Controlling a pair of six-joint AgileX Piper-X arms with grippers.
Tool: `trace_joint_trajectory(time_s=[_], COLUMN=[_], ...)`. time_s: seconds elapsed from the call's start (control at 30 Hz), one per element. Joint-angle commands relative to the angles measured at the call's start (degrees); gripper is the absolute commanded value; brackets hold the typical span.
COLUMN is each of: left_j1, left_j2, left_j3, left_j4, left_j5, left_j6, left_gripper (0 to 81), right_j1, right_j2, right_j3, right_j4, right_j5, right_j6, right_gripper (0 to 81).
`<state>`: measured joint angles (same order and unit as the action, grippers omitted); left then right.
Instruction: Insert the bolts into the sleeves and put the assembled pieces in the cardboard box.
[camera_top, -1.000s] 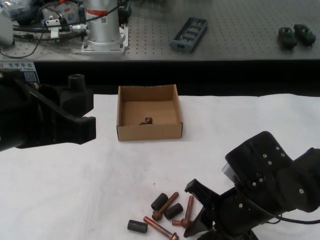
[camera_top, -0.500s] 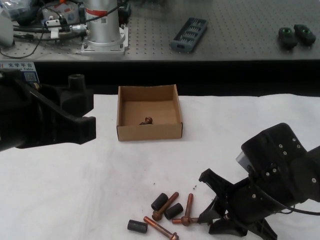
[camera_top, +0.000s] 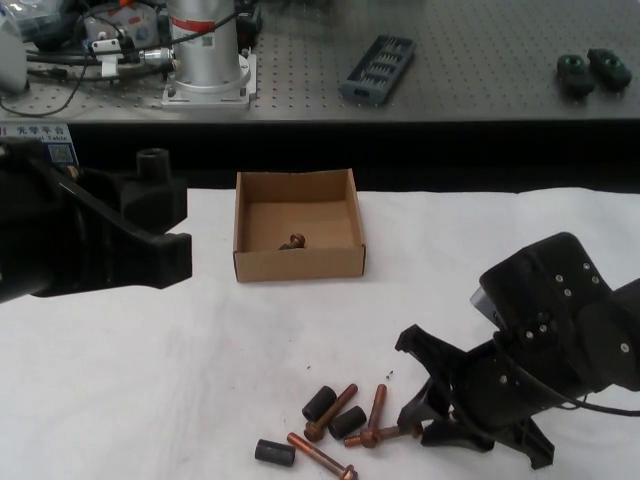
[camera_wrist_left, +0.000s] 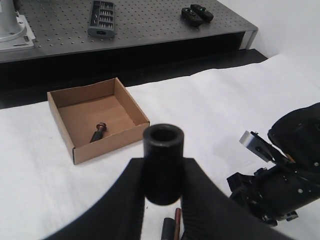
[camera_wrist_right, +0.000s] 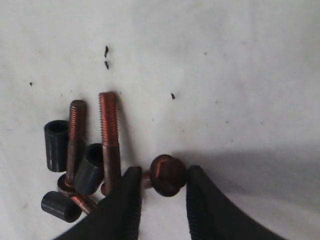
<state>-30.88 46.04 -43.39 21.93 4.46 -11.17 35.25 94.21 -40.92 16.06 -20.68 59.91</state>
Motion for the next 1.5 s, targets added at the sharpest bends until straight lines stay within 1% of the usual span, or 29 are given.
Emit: trace_joint_trajectory(time_s=[0.0,0.1,0.2,0.37,0.43,0.53,0.6,0.67,0.83,0.87,1.0,1.23,1.33,1.47], left_j1=[0.0,0.0,0.0,0.0,0.0,0.0,0.0,0.0,0.0,0.0,0.0,0.0,0.0,0.0], left_j2=[-0.55,-0.55,-0.55,-0.55,-0.55,-0.55,-0.55,-0.55,-0.55,-0.55,-0.55,-0.55,-0.55,-0.55], left_j3=[-0.51,-0.51,-0.51,-0.51,-0.51,-0.51,-0.51,-0.51,-0.51,-0.51,-0.51,-0.51,-0.51,-0.51], left_j4=[-0.91,-0.91,-0.91,-0.91,-0.91,-0.91,-0.91,-0.91,-0.91,-0.91,-0.91,-0.91,-0.93,-0.93], left_j5=[-0.36,-0.36,-0.36,-0.36,-0.36,-0.36,-0.36,-0.36,-0.36,-0.36,-0.36,-0.36,-0.36,-0.36], left_j6=[0.85,0.85,0.85,0.85,0.85,0.85,0.85,0.85,0.85,0.85,0.85,0.85,1.39,1.39], left_gripper=[5.9,5.9,5.9,5.9,5.9,5.9,5.9,5.9,5.9,5.9,5.9,5.9,5.9,5.9], right_j1=[-0.43,-0.43,-0.43,-0.43,-0.43,-0.43,-0.43,-0.43,-0.43,-0.26,1.25,6.55,7.9,8.09], right_j2=[-0.9,-0.9,-0.9,-0.9,-0.9,-0.9,-0.9,-0.9,-0.9,-0.9,-0.9,-0.9,-0.9,-0.9], right_j3=[-1.34,-1.59,-1.59,-1.59,-1.59,-1.59,-1.59,-1.59,-1.59,-1.59,-1.59,-1.59,-1.59,-1.59], right_j4=[-0.66,-1.59,-2.82,-2.69,-2.69,-2.69,-2.69,-2.69,-2.69,-2.69,-2.69,-2.69,-2.69,-2.69], right_j5=[0.92,1.71,1.69,0.35,-0.13,-0.22,0.08,0.92,2.3,2.73,4.33,5.62,6.31,6.29], right_j6=[-0.5,-0.61,-0.61,-0.45,0.61,4.82,6.99,8.9,14.84,15.73,20.09,25.37,25.82,25.81], right_gripper=[22.4,15.8,11.5,12.0,15.5,26.3,28.6,28.2,21.4,21.1,21.2,21.5,21.5,21.5])
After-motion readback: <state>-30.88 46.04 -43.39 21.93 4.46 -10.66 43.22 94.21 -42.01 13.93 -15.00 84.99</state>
